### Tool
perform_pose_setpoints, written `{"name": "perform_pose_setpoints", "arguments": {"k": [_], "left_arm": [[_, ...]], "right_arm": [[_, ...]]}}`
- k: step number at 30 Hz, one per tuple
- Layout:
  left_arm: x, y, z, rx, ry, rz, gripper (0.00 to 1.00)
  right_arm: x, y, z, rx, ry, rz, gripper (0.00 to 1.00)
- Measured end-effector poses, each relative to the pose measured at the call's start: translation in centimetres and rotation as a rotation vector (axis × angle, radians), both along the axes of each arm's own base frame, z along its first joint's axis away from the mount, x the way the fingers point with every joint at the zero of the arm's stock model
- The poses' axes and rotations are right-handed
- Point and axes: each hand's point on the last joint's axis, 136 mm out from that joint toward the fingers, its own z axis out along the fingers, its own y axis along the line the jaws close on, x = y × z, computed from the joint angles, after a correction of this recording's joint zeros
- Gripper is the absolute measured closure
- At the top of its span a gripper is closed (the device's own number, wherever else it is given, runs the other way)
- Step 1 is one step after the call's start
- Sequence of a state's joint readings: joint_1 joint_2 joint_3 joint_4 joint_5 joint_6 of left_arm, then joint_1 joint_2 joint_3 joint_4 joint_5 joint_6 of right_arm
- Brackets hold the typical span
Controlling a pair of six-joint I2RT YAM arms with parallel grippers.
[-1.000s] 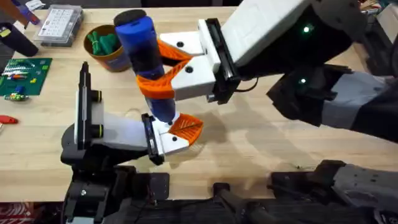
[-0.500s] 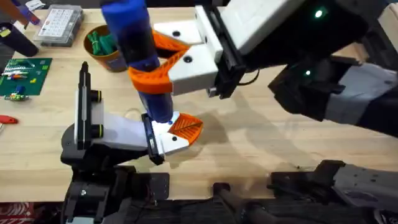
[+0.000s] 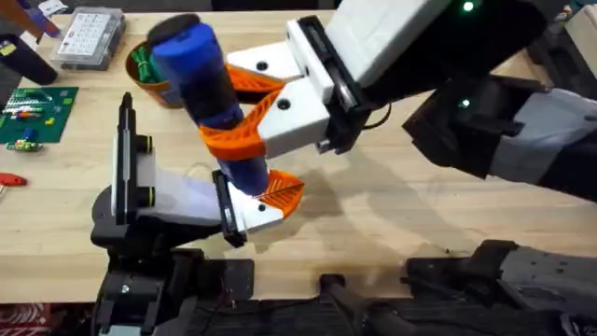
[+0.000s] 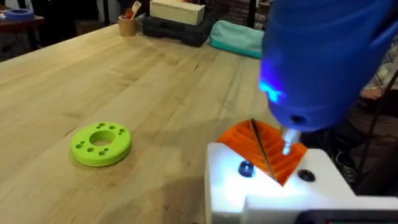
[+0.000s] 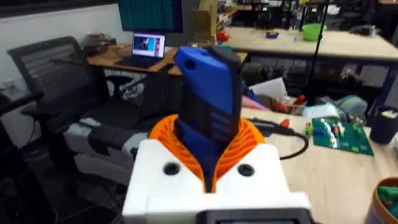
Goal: Pick up the gripper from the table and insert it into the empty holder that is missing its gripper. Then pick up a screw, insert it into the mounting hole, and use the screwdriver to tighten it. Finally, clean up the table by picking up the vegetable and placing it into the bucket.
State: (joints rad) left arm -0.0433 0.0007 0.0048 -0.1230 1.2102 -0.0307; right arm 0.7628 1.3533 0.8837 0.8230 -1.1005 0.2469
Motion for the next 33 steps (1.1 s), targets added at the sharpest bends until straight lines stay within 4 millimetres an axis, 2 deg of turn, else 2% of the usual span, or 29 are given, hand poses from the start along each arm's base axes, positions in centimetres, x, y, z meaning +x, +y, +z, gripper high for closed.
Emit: {"name": "perform_pose_setpoints", "arguments": {"k": [13, 20, 33], "left_arm": [[0.0, 0.0, 0.0, 0.0, -0.001, 0.002, 0.988], [0.0, 0.0, 0.0, 0.0, 0.0, 0.003, 0.988], [0.0, 0.0, 0.0, 0.0, 0.0, 0.003, 0.988]], "right_arm": [[0.0, 0.0, -0.1, 0.03, -0.094, -0.008, 0.956], [0.6, 0.5, -1.1, 0.013, -0.083, -0.013, 0.956], [0.7, 0.6, -1.5, -0.004, -0.068, -0.017, 0.954]]}}
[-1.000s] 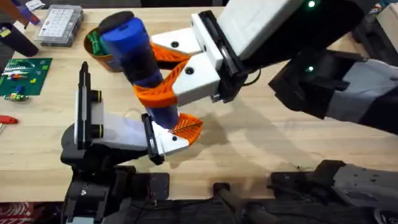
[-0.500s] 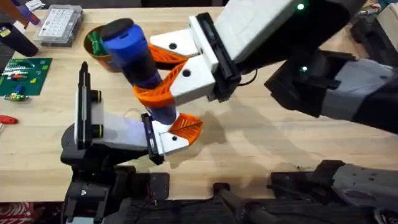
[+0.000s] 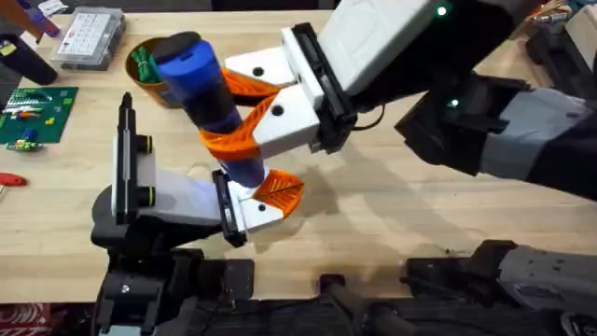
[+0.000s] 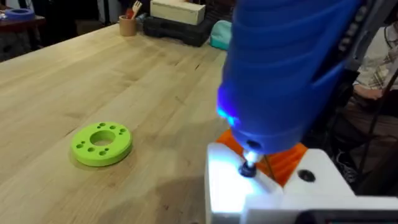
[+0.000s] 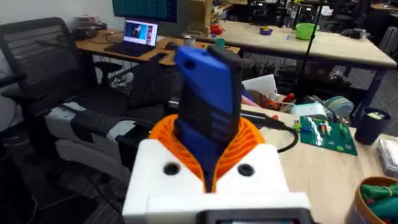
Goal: Pick up the gripper from the table and insert it into the empty holder that is missing its gripper. Then pick up a screw, insert it into the mounting hole, and use the screwdriver to tighten it. Finally, clean up the table by picking up the vegetable and placing it into the bucket.
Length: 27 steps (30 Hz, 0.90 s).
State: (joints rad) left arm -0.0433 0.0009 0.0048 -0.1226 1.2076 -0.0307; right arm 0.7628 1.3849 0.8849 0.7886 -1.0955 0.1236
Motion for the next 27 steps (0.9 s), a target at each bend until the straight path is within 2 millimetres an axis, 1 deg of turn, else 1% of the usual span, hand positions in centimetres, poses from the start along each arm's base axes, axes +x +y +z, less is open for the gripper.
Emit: {"name": "perform_pose_setpoints", "arguments": {"k": [19, 27], "left_arm": [[0.0, 0.0, 0.0, 0.0, 0.0, 0.0, 0.988], [-0.01, 0.0, -0.01, -0.001, 0.004, 0.0, 0.988]], "right_arm": [[0.1, 0.06, -0.08, -0.007, 0.008, -0.004, 0.956], [0.52, 0.3, -0.36, -0.035, 0.024, -0.02, 0.956]]}}
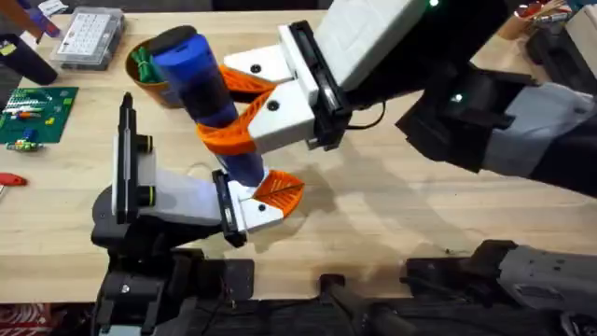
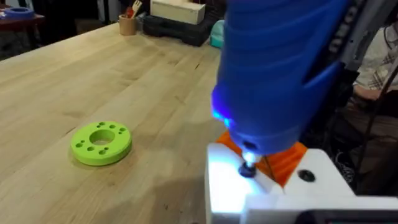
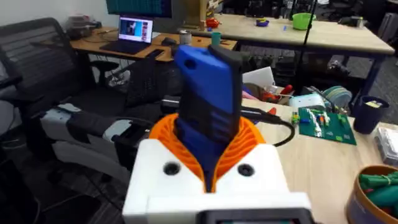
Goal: Pick up the gripper from the table and insert it into the empty holder that is missing its gripper. Then pick up a screw, insert it into the mounting hole, and use the screwdriver to tighten it. Finally, clean up the table by picking up the vegetable and placing it into the bucket.
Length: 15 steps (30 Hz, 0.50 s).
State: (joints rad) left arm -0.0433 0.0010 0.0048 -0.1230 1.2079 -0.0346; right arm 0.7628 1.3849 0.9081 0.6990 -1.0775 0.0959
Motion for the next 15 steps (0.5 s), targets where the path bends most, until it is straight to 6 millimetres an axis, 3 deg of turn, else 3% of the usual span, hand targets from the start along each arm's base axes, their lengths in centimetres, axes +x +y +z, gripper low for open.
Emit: {"name": "perform_pose_setpoints", "arguments": {"k": [15], "left_arm": [[0.0, 0.0, 0.0, 0.0, 0.0, 0.0, 0.988]], "right_arm": [[0.08, 0.03, -0.05, 0.0, -0.007, -0.005, 0.957]]}}
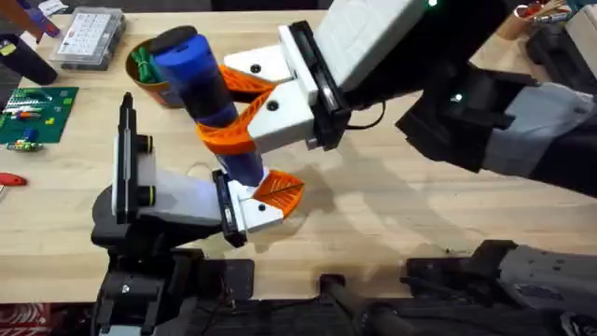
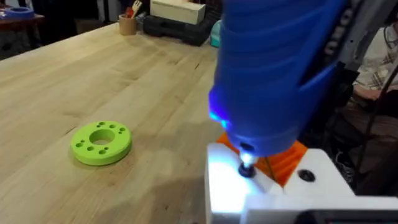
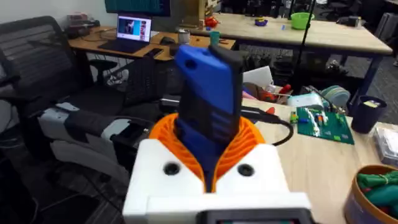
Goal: Pick up the gripper from the table and insert it into the empty holder that is missing its gripper. Then pick up a screw, insert it into the mounting hole, and use the screwdriver to tighten it. Finally, clean up the table by picking up the vegetable and placing it into the bucket.
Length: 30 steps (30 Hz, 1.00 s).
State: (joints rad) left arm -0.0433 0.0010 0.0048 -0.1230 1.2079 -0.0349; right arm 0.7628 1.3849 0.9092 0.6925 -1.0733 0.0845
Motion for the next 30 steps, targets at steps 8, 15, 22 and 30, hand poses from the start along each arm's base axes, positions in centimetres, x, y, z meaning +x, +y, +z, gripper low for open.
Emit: {"name": "perform_pose_setpoints", "arguments": {"k": [8, 15, 22, 30], "left_arm": [[0.0, 0.0, 0.0, 0.0, 0.0, 0.0, 0.988], [-0.03, -0.01, 0.0, 0.0, 0.001, -0.002, 0.988], [-0.03, -0.01, 0.0, -0.001, 0.004, -0.001, 0.988], [0.01, 0.0, 0.0, -0.001, 0.003, 0.001, 0.988]], "right_arm": [[0.0, 0.0, -0.09, -0.004, 0.002, 0.0, 0.955], [0.17, 0.06, -0.32, -0.023, 0.017, -0.006, 0.956], [0.11, 0.0, -0.34, -0.026, 0.006, -0.007, 0.956], [0.07, -0.02, 0.08, -0.006, -0.011, -0.005, 0.956]]}}
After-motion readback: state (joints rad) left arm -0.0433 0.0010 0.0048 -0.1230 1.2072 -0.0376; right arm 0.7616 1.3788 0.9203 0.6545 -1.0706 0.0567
